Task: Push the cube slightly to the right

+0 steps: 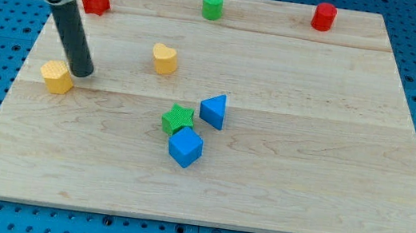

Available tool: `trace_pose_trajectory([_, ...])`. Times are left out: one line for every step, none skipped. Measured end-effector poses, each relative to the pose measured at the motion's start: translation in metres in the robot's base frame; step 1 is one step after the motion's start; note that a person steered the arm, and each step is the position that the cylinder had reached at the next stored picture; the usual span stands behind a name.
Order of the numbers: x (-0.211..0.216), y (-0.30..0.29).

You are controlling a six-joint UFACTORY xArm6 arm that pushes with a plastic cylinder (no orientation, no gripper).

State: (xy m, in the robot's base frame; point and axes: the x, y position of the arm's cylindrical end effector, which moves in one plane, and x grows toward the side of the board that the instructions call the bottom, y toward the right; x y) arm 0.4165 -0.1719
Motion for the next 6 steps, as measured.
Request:
trace_pose_trajectory([0.064,0.028])
trace_pose_trajectory([0.108,0.036])
trace_pose_trajectory([0.108,0.15])
trace_pose_trajectory([0.103,0.229])
trace_pose_trajectory([0.123,0.201])
trace_pose_trajectory([0.157,0.171])
